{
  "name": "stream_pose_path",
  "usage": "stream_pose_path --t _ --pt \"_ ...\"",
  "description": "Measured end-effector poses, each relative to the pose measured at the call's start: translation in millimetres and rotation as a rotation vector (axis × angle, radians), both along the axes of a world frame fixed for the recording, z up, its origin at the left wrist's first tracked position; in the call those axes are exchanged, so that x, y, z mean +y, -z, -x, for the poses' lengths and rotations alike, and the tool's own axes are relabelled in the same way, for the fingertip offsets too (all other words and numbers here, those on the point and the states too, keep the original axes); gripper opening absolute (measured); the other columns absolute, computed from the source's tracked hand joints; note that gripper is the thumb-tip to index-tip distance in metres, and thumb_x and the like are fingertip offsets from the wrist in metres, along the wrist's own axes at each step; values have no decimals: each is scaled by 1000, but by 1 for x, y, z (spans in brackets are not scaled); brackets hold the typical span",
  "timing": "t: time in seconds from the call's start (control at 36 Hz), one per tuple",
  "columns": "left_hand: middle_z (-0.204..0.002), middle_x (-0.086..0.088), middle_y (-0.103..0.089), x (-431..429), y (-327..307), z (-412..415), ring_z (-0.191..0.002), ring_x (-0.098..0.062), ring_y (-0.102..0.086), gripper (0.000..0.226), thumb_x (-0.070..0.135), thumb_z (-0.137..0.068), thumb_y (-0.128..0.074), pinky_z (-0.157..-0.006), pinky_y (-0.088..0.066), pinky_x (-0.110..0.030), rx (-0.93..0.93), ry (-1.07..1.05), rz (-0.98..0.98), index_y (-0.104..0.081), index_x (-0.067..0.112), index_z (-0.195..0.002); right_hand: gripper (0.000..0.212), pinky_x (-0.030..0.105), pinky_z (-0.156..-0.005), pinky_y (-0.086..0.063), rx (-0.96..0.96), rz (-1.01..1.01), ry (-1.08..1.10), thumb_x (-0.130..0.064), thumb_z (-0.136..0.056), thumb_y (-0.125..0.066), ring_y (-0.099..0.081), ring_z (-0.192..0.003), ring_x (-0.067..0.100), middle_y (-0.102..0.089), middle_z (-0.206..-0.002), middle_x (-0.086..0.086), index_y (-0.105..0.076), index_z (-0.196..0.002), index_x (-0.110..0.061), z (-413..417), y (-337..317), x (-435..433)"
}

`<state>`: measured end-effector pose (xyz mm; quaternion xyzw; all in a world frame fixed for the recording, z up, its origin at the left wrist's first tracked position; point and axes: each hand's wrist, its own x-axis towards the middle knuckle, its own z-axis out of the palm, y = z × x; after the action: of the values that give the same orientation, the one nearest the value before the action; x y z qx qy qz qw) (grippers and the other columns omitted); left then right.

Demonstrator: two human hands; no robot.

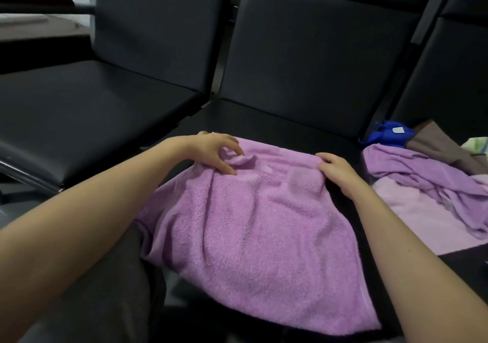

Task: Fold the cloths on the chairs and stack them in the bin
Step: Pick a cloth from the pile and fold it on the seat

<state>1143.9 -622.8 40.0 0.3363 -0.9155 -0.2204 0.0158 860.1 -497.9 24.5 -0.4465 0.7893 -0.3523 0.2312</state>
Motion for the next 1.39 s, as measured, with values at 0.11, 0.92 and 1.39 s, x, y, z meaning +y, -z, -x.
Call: stream_pose_path --t 0.11,0.92,1.39 --pt "-101 0 -65 -3 0 7 -95 -17 -59 18 23 -82 -70 -87 -46 -30 222 -51 82 -68 12 -95 20 24 -64 -42 94 14 -61 -2 -83 -55 -54 -83 16 -62 -93 5 -66 -96 -12 3 1 -3" --pt "-106 -14 -61 -32 37 18 -109 -32 -51 15 28 -93 -47 -85 -38 -37 188 -440 297 -43 14 -88 24 37 -70 -44 393 175 4 1 -80 -48 -51 -73 24 -53 -75 3 -46 -94 -19 25 -39 9" --pt "-120 -19 -51 -30 36 16 -113 -35 -45 29 18 -88 -50 -94 -37 -38 304 -549 178 -54 4 -113 40 32 -69 -45 376 75 -128 7 -85 -39 -52 -72 17 -63 -92 2 -65 -68 -18 16 -30 20"
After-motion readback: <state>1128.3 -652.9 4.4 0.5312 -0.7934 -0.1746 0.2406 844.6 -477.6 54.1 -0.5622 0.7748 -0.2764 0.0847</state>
